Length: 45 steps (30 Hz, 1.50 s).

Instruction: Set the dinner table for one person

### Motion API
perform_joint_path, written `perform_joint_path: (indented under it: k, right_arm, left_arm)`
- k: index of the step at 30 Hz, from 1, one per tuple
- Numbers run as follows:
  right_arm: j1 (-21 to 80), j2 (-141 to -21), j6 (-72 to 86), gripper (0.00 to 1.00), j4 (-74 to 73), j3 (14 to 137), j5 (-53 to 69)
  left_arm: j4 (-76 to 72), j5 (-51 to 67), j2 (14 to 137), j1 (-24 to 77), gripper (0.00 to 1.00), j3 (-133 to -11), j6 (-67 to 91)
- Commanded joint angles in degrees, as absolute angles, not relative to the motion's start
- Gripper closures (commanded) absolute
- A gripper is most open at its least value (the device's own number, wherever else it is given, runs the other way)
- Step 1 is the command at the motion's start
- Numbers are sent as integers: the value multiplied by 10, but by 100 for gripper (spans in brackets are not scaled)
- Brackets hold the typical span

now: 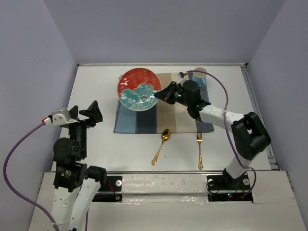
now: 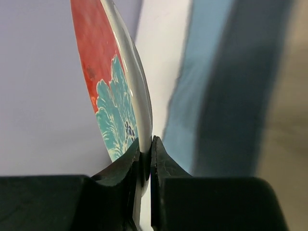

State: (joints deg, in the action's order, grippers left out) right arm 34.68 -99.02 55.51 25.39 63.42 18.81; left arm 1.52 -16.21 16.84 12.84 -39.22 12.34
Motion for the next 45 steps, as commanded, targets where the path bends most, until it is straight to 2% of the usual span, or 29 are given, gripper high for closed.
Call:
perform_joint_path:
  k: [1,6,10,31,33,36,39,40,41,43,45]
  right_arm:
    - [292,-890,578,100,395,543,175]
    - [210,-863,582,100,390,488,206]
    - [193,-877,579,100,392,487,224]
    - [187,-1019,594,100,408,519,251]
    - [187,-1027,592,93,397,517,242]
    - [187,-1033,577,71,352,516,236]
    - [187,-1031,563,62,336,507,234]
    - [187,-1031,548,56,311,507,232]
    - [187,-1028,541,55,303,505,230]
    - [187,-1020,519,43,272,503,221]
    - [187,-1010,494,39,239,501,205]
  left_arm:
    - [-10,-119,185,139,1,-393,127]
    - [-14,-77,204,142,1,-392,131]
    - [-14,-76,208,142,1,-391,131]
    - [-17,-65,220,143,1,-393,132]
    - [-17,-65,221,143,1,-393,132]
    - [-18,-63,222,143,1,-394,132]
    - [-18,-63,222,142,1,-393,132]
    - [-18,-62,221,142,1,-393,132]
    - [-18,-62,221,142,1,-393,133]
    - [-18,-62,220,142,1,-393,134]
    - [-18,-62,218,142,1,-393,134]
